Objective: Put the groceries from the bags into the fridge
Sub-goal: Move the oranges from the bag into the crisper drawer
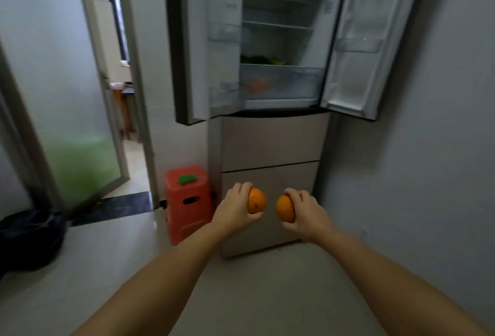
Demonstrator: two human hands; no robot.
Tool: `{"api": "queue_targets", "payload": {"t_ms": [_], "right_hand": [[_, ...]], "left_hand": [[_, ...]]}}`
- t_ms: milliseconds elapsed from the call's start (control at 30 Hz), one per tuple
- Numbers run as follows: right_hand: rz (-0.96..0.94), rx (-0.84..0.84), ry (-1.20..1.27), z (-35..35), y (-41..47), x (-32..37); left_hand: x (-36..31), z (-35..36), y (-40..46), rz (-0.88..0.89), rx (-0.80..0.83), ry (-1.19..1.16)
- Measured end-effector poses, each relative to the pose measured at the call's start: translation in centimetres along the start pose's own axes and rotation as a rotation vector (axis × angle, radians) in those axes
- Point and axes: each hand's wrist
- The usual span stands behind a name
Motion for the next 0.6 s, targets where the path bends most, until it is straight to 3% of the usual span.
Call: {"api": "queue_targets", "payload": {"t_ms": [300,600], "right_hand": [[0.130,-0.167,0.086,-4.2,9.6,-10.6],[0.121,-0.304,0.022,-10.5,26.9,-18.2]], "left_hand": [[-4.6,7.5,15.3,0.071,-0.048,-0.128],[-6.1,8.3,37.8,0.184,-0.117,-0.164]]}}
Point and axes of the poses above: each hand's wrist, its own y-axis towards the middle knuckle, its own z-axis out of the palm, x = y × z, and after that the axes turned 3 degrees about z, right-handed
